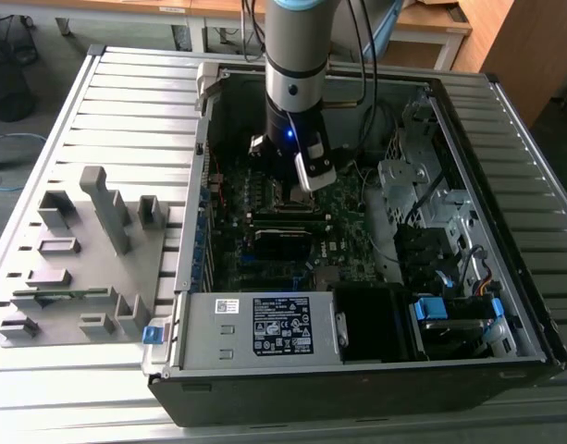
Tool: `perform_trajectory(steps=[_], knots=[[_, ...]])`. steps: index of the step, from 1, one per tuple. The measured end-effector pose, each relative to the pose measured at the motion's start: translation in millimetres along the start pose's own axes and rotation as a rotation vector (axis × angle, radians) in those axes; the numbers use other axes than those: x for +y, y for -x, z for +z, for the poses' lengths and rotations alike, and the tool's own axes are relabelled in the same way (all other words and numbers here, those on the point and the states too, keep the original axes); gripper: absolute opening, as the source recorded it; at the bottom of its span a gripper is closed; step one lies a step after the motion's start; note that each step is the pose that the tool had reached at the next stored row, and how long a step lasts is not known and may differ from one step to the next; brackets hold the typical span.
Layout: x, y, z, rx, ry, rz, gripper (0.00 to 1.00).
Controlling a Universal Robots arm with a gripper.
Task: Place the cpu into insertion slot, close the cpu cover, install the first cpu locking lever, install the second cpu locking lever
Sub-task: 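Install the second cpu locking lever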
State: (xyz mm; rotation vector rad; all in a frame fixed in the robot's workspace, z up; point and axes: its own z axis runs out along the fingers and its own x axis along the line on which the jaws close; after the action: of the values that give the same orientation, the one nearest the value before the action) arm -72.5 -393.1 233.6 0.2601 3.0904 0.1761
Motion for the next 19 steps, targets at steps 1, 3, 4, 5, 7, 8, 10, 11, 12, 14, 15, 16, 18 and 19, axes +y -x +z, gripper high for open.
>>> perform_trajectory(steps=[1,3,4,5,7,8,10,11,12,14,15,16,18,19], knots=[[-0.2,-0.5,1.9,-0.0002,-0.0008,0.000,0.10],[-0.7,-1.5,5.5,-0.0005,-0.0029,0.000,0.10],[-1.0,-2.0,7.3,-0.0007,-0.0037,0.000,0.10],[-1.3,-2.5,9.0,-0.0008,-0.0045,0.000,0.10],[-1.9,-4.1,12.5,-0.0010,-0.0058,0.000,0.10],[-2.3,-5.1,14.2,-0.0012,-0.0066,0.000,0.10],[-3.1,-7.3,17.9,-0.0014,-0.0076,0.000,0.10],[-3.5,-8.3,19.6,-0.0014,-0.0076,0.000,0.10],[-3.9,-9.6,21.2,-0.0014,-0.0076,0.000,0.10],[-4.9,-13.6,23.5,-0.0012,-0.0079,0.000,0.10],[-5.3,-15.2,24.3,-0.0012,-0.0080,0.000,0.10],[-5.5,-16.2,25.0,-0.0013,-0.0078,0.000,0.10],[-5.8,-17.2,26.0,-0.0013,-0.0077,0.000,0.10],[-5.9,-17.5,26.4,-0.0013,-0.0077,0.000,0.10]])
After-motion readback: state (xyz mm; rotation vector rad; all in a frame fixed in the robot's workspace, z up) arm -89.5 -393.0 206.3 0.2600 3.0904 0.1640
